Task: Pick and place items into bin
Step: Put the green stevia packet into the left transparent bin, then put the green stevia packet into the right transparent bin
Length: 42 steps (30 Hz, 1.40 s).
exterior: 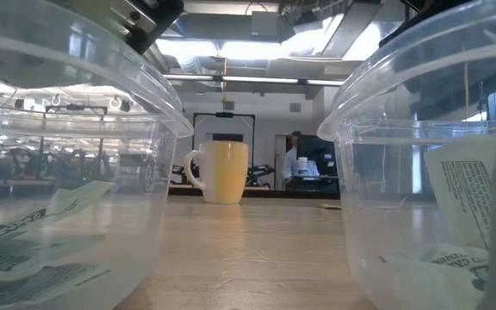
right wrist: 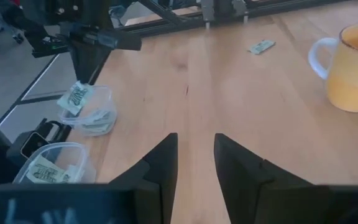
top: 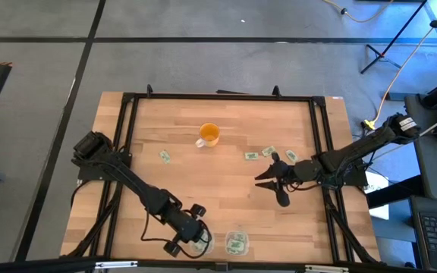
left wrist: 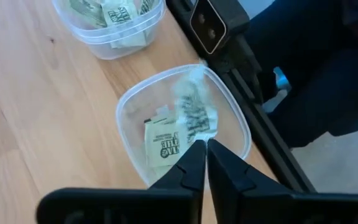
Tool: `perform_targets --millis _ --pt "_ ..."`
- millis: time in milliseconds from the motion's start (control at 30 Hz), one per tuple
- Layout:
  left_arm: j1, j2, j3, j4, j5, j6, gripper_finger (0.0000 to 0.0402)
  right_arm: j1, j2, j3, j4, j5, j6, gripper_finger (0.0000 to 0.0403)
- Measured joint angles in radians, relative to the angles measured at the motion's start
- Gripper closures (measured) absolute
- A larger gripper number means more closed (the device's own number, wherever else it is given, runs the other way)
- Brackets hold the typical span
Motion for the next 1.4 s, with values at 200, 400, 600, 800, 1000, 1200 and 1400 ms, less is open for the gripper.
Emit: perform_targets --millis 200,400,600,800,1000,1200,1400 --pt "0.008 0.000 0.000 0.000 -0.024 0.000 0.0353 0.019 0.000 0.000 -0.001 0.000 0.024 0.0295" --pt "0.031 -0.009 0.010 -0.024 -0.028 0.000 0.0327 0.017 -0.002 0.001 -0.017 0.000 0.019 0.0295" --pt "0.072 -0.065 0.021 -0.096 -0.035 -0.013 0.0318 -0.036 0.001 0.131 -0.480 0.134 0.192 0.0295" --pt "0.098 -0.092 0.021 -0.123 -0.033 0.001 0.0317 -0.115 0.002 0.244 -0.986 0.247 0.502 0.0295" --pt "0.124 -0.124 0.021 -0.259 -0.109 0.033 0.0317 -0.214 0.011 0.209 -1.100 0.213 0.601 0.0295" --pt "0.170 -0.244 -0.019 -0.268 -0.158 0.056 0.0317 -0.313 0.075 0.198 -1.100 0.173 0.602 0.0295" --pt "0.201 -0.417 -0.156 -0.165 -0.178 0.064 0.0317 -0.372 0.193 0.198 -1.105 0.130 0.599 0.0295"
